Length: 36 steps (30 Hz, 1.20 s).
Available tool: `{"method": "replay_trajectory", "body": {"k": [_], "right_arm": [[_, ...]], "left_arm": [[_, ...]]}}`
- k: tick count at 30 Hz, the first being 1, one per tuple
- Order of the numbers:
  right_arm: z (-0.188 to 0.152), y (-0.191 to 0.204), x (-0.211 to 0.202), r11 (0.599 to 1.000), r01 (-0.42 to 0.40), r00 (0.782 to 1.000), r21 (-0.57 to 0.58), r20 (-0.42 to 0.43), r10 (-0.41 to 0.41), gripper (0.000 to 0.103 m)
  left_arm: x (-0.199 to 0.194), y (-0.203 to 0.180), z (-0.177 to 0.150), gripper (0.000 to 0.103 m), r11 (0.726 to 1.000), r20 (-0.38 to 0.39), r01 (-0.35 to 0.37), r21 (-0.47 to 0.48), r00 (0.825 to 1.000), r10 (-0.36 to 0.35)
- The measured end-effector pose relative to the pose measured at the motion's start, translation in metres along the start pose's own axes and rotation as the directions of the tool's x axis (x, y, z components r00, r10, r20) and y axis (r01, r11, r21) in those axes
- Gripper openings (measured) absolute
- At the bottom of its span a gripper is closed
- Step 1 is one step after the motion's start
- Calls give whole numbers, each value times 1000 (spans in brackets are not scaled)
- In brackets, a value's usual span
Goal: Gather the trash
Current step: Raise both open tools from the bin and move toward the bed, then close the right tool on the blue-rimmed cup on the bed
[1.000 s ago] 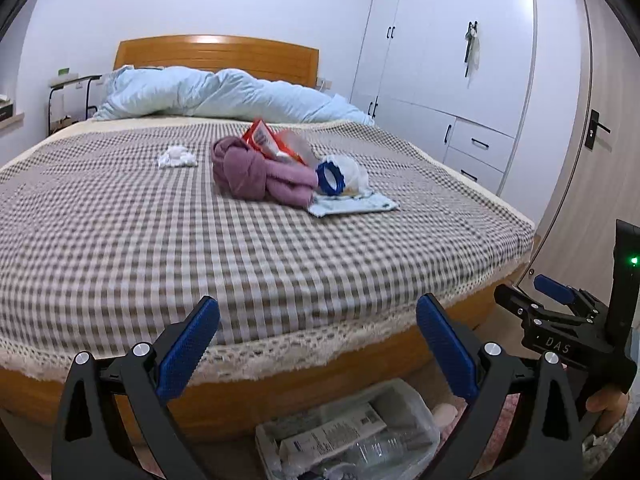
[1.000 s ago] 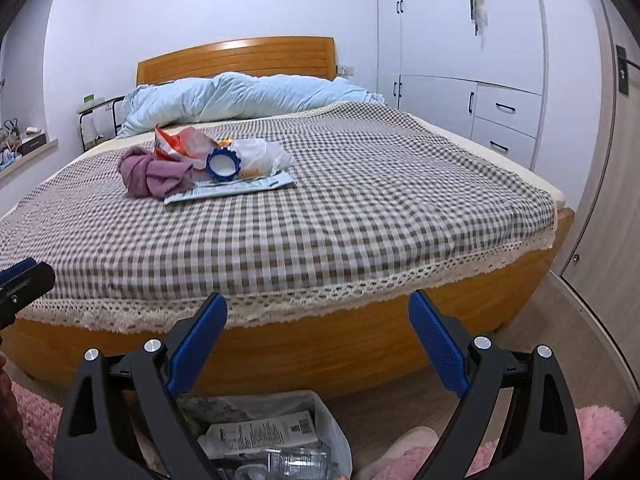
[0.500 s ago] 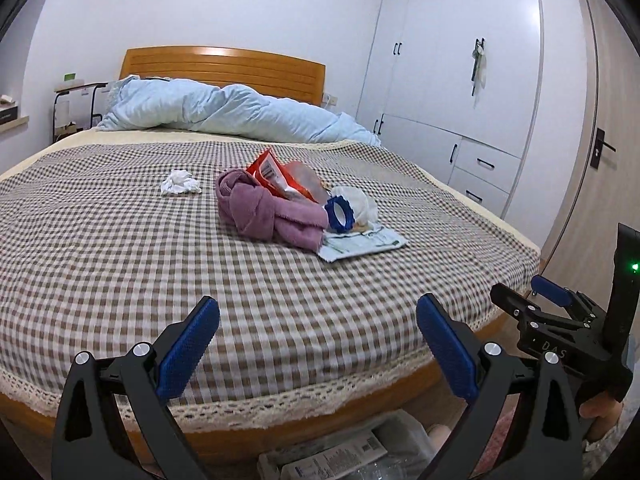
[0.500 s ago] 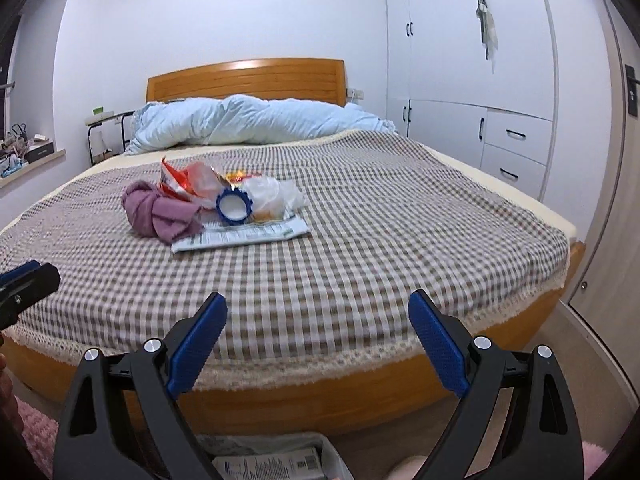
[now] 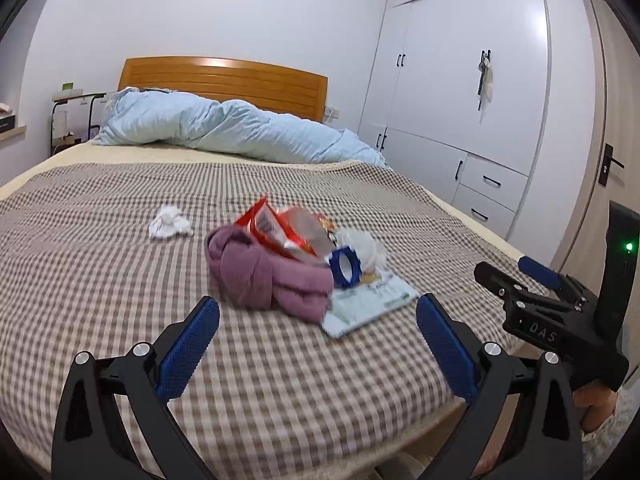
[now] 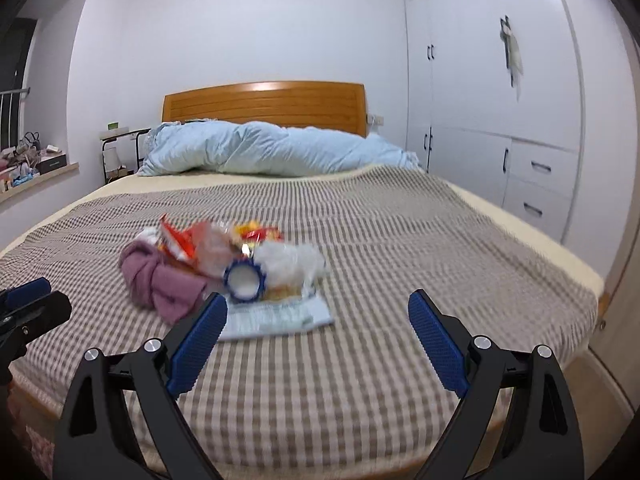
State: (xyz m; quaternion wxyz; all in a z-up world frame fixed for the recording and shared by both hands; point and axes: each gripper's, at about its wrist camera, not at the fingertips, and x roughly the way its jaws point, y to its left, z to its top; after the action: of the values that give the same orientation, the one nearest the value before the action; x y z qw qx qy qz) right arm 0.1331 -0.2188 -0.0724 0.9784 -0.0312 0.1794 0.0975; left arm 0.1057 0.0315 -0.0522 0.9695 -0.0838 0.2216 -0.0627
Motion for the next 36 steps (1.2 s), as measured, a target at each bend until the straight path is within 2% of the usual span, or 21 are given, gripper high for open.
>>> {"method": "replay_trajectory", "body": {"k": [4, 10, 14, 19, 27, 32, 36], "right_arm": [[21, -3, 28, 1000, -11, 1000, 10, -16, 11, 88], [43, -1, 54, 996, -44, 998, 81, -30, 46, 88], [47, -3, 64, 989, -57, 997, 140, -48, 64, 88], [49, -2, 74, 986, -44, 996, 159, -67, 55, 88], [46, 8, 78, 991, 26, 998, 129, -60, -18, 88], [39, 16, 85, 993, 47, 995, 106, -90, -37, 88], [34, 21, 90, 993, 42, 994, 109, -106, -31, 88]], "left_arm": [[23, 8, 20, 95, 999, -2, -32, -15, 999, 32], [37, 18, 46, 95, 995, 29, -86, -54, 996, 88], [40, 23, 51, 95, 992, 42, -101, -78, 994, 104], [41, 29, 52, 95, 989, 54, -134, -65, 989, 138], [49, 44, 60, 95, 996, 51, -83, -44, 995, 85], [63, 52, 69, 95, 996, 39, -52, -76, 998, 56], [70, 51, 68, 95, 997, 28, -55, -49, 998, 56]]}}
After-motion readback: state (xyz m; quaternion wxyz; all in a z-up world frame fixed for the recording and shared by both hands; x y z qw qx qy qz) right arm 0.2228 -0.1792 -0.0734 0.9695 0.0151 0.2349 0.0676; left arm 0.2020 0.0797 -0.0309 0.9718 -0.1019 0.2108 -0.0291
